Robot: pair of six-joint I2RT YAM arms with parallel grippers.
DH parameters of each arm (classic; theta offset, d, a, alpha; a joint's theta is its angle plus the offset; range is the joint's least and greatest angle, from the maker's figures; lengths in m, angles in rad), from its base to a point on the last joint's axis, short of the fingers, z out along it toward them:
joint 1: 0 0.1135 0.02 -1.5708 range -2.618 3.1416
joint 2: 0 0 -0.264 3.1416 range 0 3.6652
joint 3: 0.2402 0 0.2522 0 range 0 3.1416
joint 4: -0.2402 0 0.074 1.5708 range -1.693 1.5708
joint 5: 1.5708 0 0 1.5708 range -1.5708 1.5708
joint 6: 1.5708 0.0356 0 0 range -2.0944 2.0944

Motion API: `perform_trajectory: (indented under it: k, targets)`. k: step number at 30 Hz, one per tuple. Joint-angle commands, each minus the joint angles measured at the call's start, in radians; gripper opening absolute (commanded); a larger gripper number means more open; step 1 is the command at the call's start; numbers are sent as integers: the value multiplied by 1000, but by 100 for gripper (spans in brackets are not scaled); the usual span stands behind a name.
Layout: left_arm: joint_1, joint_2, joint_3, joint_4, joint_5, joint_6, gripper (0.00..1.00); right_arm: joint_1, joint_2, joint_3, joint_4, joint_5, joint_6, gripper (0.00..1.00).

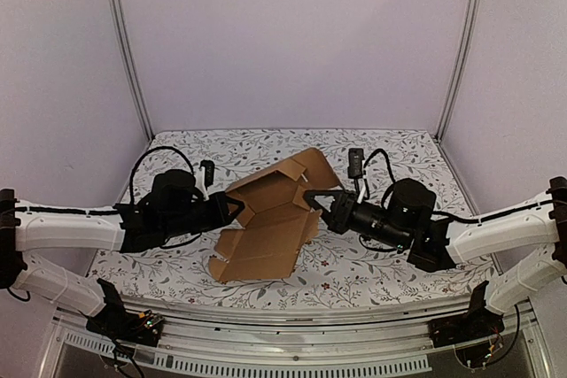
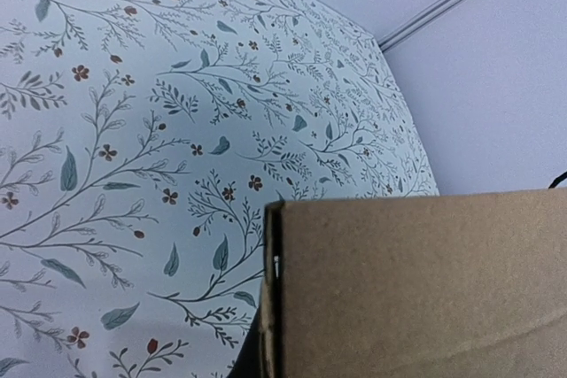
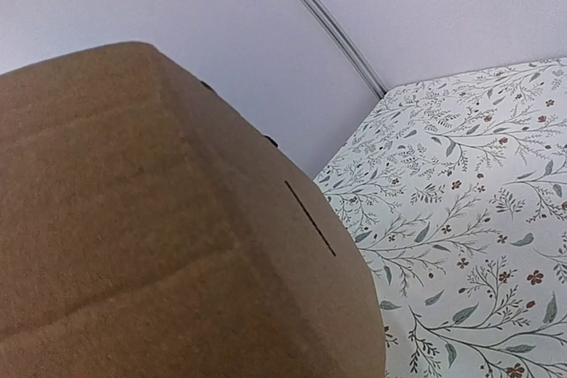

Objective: Fold the paper box

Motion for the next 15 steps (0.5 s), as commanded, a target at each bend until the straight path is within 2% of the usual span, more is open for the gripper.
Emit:
perform_trajectory:
  k: [1,6,15]
  targets:
    - [6,-22,12,31,30,29,0,21,-7,25,-173,47,-35,0]
    - [6,-21,39,4,18,59,0,23,-38,16,-238,61,-51,0]
    - [6,-23,42,-47,-48,103,0,23,-202,-3,-347,71,-97,0]
